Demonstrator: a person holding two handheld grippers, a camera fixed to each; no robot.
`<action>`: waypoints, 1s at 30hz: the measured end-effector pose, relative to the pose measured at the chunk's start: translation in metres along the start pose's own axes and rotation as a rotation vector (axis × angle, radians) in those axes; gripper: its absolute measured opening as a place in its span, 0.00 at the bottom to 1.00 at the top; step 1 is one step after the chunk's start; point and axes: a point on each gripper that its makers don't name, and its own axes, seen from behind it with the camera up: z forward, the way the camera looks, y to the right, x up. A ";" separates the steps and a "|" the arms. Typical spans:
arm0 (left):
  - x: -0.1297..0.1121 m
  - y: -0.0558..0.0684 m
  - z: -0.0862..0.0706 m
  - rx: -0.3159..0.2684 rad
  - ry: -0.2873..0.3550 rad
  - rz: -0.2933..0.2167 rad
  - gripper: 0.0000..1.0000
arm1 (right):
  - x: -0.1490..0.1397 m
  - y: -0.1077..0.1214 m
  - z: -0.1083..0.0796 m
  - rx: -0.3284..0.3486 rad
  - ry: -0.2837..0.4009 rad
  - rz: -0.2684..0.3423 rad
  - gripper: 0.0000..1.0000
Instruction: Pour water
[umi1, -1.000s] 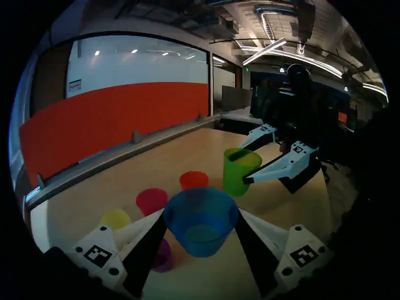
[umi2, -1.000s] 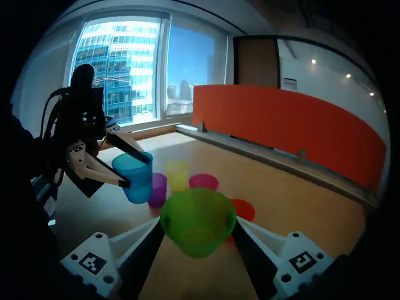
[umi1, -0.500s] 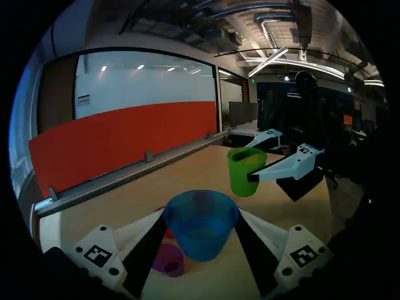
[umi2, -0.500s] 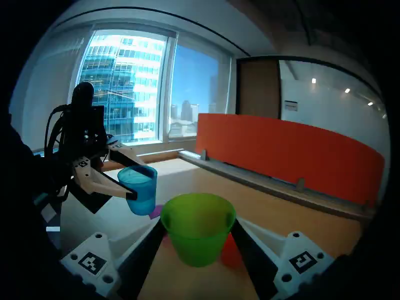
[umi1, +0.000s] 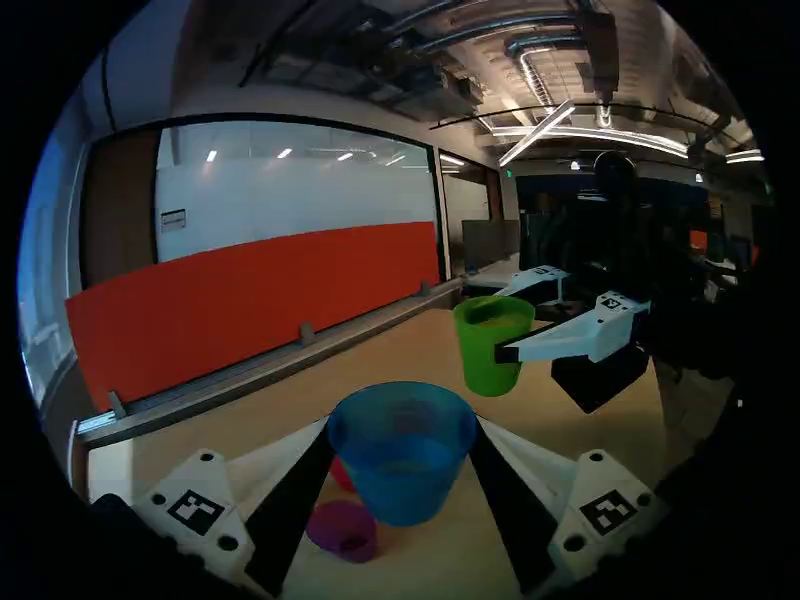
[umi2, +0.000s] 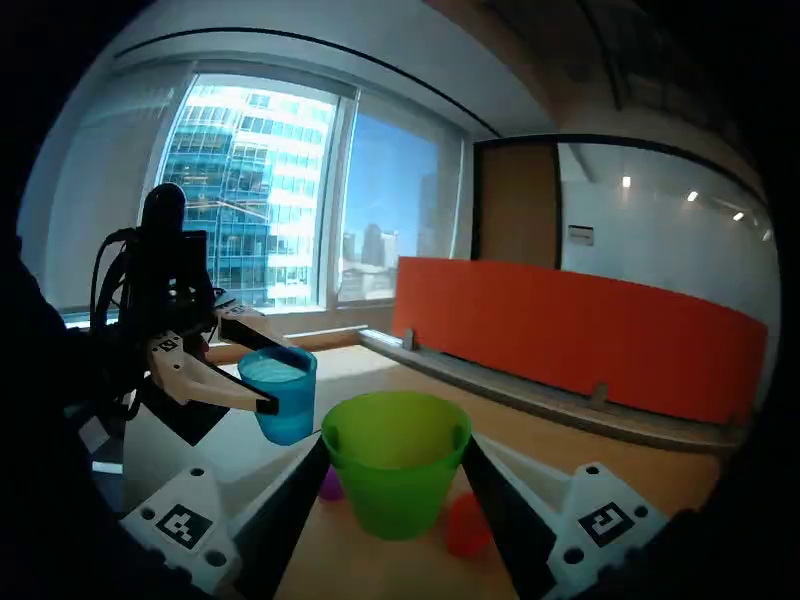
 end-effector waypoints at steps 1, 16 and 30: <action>0.001 0.000 -0.001 0.002 0.004 0.001 0.88 | 0.002 0.000 0.000 0.000 0.003 -0.001 0.92; 0.026 -0.010 -0.007 0.038 0.064 0.034 0.88 | 0.008 -0.007 0.007 0.023 0.015 0.020 0.91; 0.040 -0.021 -0.015 0.093 0.088 0.120 0.88 | 0.009 -0.029 0.019 0.089 0.008 0.031 0.90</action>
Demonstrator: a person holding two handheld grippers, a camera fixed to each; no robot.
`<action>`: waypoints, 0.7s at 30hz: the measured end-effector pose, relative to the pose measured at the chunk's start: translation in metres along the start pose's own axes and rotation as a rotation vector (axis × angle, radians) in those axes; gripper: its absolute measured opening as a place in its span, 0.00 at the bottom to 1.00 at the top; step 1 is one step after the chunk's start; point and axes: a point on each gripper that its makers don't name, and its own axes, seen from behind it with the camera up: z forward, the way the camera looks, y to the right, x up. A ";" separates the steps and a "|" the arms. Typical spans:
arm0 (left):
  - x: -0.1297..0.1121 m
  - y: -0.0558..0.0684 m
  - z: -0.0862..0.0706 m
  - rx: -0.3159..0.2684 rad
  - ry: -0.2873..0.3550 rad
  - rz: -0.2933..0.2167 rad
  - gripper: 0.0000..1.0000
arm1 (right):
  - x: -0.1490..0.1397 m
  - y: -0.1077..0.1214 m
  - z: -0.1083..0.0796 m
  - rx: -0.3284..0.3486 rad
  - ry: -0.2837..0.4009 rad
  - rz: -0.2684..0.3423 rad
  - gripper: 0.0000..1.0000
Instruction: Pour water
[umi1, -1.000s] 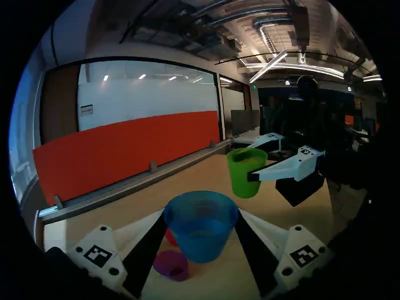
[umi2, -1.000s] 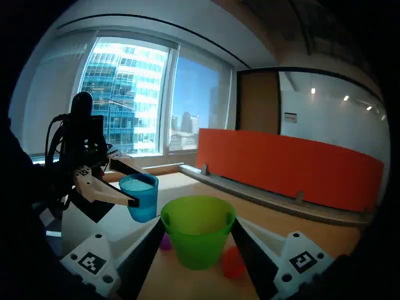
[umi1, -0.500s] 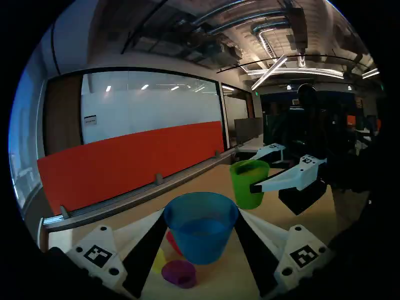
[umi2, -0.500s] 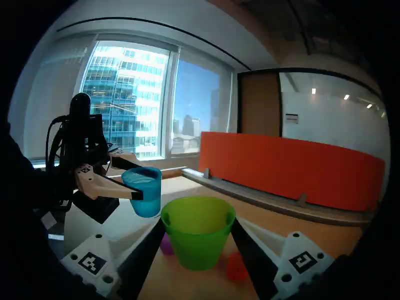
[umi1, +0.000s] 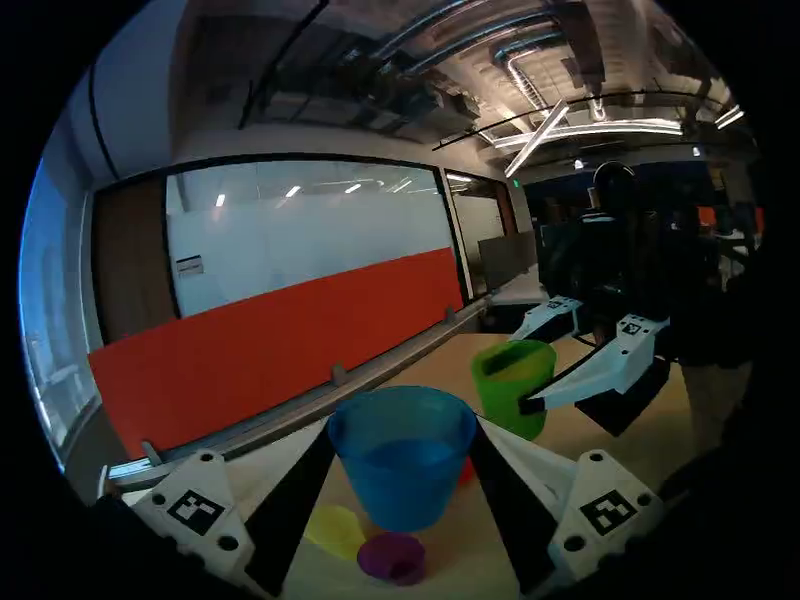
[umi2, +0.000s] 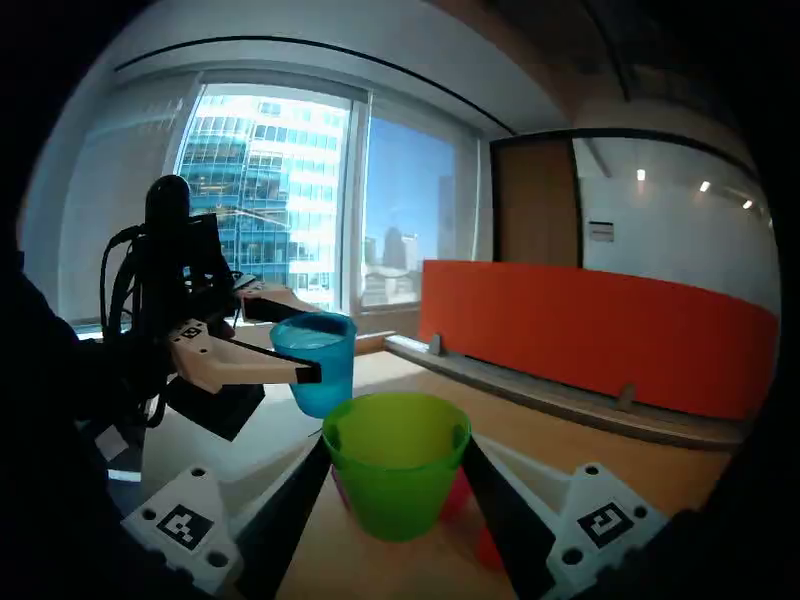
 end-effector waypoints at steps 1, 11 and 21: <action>0.002 -0.002 0.000 0.008 0.001 0.014 0.88 | 0.000 -0.001 0.001 0.004 0.001 0.000 0.91; 0.022 -0.005 -0.001 0.033 0.014 0.123 0.88 | 0.002 -0.012 0.008 0.033 0.000 -0.004 0.90; 0.038 -0.003 -0.001 0.039 0.025 0.232 0.87 | 0.002 -0.023 0.012 0.061 -0.002 -0.010 0.91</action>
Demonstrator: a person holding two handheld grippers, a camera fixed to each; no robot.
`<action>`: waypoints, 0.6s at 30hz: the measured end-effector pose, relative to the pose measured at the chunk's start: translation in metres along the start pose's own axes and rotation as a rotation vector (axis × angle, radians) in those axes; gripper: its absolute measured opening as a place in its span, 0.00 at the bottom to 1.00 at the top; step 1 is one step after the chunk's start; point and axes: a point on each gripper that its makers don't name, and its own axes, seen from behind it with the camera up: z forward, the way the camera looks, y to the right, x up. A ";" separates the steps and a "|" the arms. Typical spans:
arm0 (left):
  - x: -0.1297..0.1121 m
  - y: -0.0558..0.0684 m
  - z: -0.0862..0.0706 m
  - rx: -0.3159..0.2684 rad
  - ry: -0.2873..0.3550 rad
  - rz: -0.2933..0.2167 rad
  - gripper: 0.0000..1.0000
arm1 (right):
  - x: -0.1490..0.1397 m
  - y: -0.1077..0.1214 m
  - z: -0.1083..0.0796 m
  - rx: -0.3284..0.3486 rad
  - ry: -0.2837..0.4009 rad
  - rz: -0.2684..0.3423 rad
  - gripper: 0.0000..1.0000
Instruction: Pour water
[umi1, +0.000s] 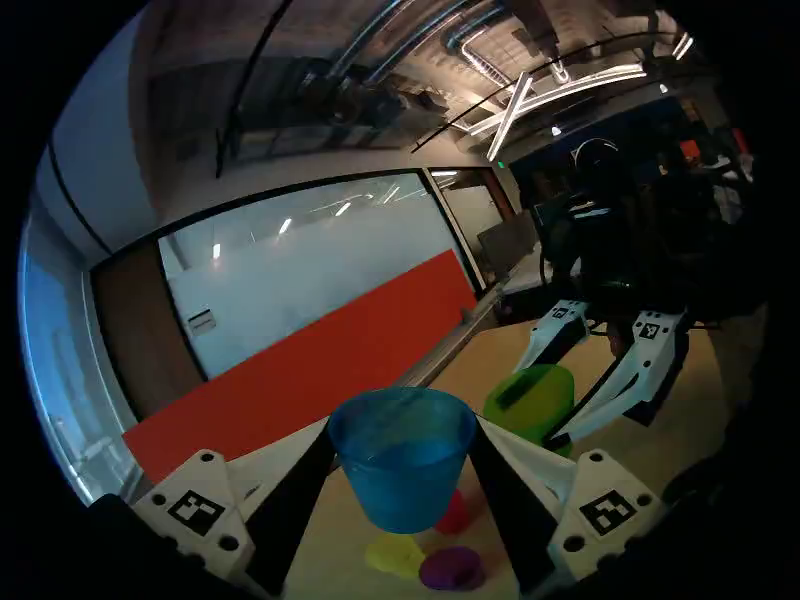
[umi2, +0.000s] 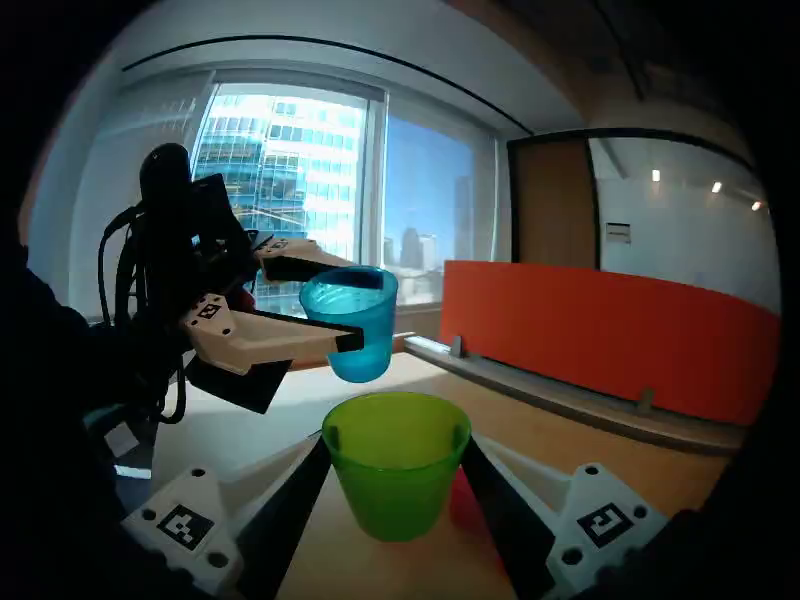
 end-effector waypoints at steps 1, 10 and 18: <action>0.002 0.001 0.000 -0.001 0.001 0.016 0.87 | 0.000 -0.001 0.001 0.002 -0.001 -0.001 0.91; 0.016 0.003 0.002 0.007 0.010 0.120 0.87 | 0.000 -0.009 0.003 0.024 -0.001 -0.005 0.90; 0.024 0.001 0.002 0.019 0.012 0.192 0.87 | -0.003 -0.014 0.004 0.039 -0.006 -0.007 0.90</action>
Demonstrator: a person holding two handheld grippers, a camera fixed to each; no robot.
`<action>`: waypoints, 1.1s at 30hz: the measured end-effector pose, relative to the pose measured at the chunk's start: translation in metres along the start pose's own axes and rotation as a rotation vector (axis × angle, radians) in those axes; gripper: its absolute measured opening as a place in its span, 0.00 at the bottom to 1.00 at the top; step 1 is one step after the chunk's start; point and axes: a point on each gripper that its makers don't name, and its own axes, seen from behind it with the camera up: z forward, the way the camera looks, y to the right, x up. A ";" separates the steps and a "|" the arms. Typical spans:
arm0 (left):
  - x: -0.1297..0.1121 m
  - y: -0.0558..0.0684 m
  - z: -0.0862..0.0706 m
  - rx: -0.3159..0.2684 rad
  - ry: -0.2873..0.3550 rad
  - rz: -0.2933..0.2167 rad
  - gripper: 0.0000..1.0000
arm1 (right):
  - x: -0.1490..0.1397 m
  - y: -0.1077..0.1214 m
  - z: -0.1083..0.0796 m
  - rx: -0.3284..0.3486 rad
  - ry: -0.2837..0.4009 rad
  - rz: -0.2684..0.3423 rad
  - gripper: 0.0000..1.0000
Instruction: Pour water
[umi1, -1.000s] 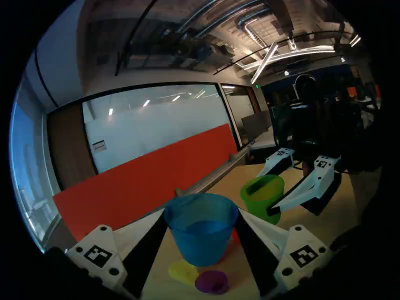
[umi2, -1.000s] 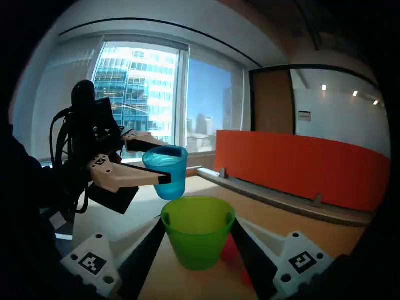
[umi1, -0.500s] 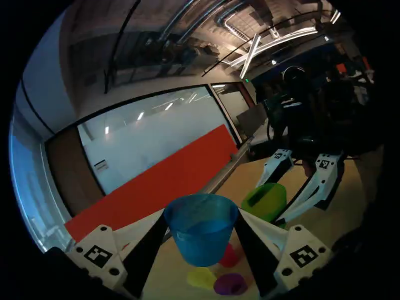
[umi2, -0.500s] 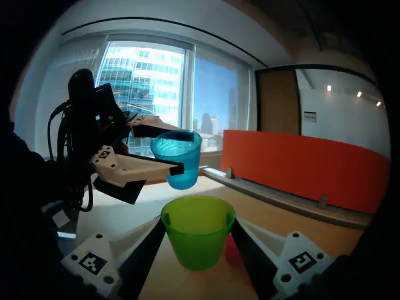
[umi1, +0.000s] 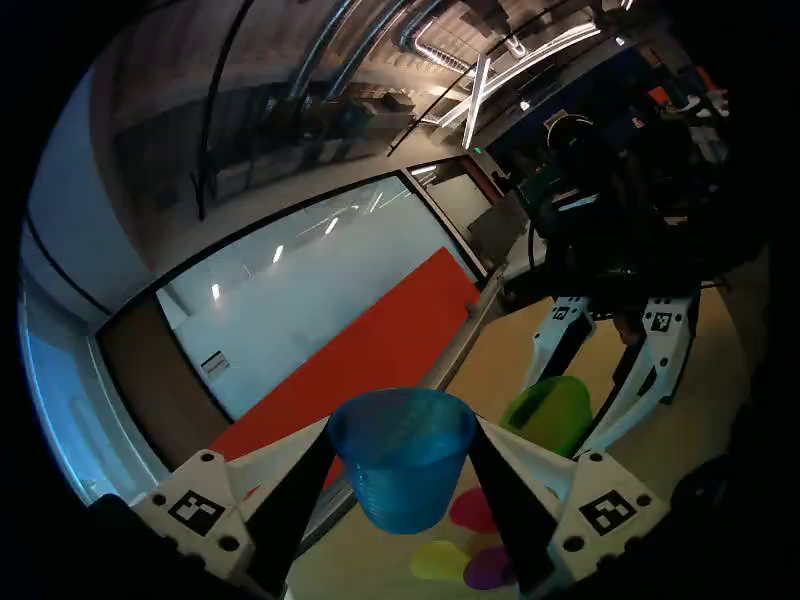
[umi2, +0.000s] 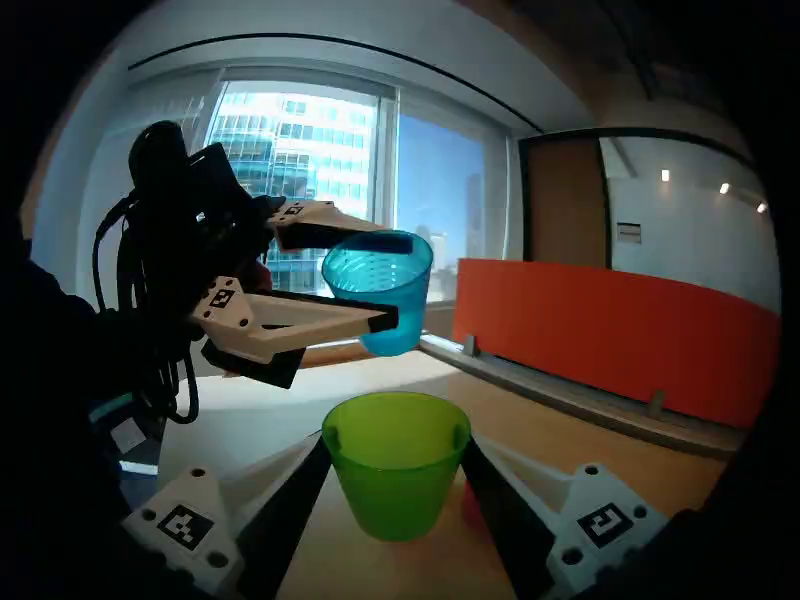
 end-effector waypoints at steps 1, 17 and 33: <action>0.001 -0.001 0.000 0.002 0.002 0.012 0.87 | 0.000 0.000 0.000 0.002 0.000 0.000 0.90; 0.013 0.001 -0.001 0.009 0.014 0.154 0.87 | -0.001 -0.007 0.004 0.025 0.000 -0.004 0.90; 0.021 -0.008 0.003 0.018 0.026 0.256 0.87 | -0.002 -0.013 0.007 0.041 -0.001 -0.011 0.90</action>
